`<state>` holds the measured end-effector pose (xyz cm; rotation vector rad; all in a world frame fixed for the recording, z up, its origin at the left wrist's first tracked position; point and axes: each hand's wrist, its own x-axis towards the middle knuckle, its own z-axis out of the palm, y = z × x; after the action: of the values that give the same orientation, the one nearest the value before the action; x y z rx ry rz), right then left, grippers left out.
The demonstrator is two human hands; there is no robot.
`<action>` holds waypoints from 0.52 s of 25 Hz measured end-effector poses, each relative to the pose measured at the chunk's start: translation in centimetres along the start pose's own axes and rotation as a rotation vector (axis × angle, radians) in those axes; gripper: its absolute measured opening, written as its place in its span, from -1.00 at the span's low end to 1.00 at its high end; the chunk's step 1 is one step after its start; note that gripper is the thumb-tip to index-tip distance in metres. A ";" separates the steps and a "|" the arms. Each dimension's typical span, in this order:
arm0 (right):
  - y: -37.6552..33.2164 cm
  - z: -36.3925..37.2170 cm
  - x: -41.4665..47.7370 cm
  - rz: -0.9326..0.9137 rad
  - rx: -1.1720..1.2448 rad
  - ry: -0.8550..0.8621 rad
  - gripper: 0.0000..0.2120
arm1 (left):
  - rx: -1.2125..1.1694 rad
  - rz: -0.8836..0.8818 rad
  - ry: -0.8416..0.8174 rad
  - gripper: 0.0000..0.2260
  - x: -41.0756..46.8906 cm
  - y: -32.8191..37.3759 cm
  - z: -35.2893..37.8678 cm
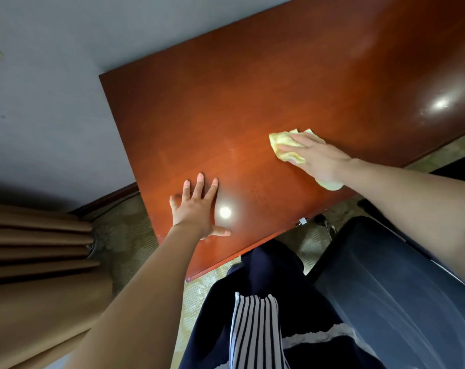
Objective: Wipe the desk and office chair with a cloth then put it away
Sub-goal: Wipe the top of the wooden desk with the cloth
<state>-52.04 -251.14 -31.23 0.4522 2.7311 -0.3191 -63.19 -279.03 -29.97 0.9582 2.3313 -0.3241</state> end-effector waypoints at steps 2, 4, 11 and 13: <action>-2.4 0.2 2.0 0.131 0.071 0.073 -0.55 | -0.009 -0.009 -0.011 0.12 0.0 0.1 -0.1; -6.3 0.8 3.6 0.130 0.066 0.067 -0.54 | -0.015 -0.014 -0.014 0.12 0.0 0.1 -0.1; -6.8 3.4 0.4 -0.736 -0.304 0.049 -0.51 | -0.100 -0.035 0.083 -0.07 -0.3 -1.1 0.4; -3.4 2.1 0.3 -1.031 -0.437 -0.034 -0.33 | -0.114 -0.064 0.118 -0.10 -0.2 -1.1 0.2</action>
<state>-52.84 -254.82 -32.70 -1.0808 2.6417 0.0455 -63.74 -280.04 -30.01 0.8700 2.4623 -0.1625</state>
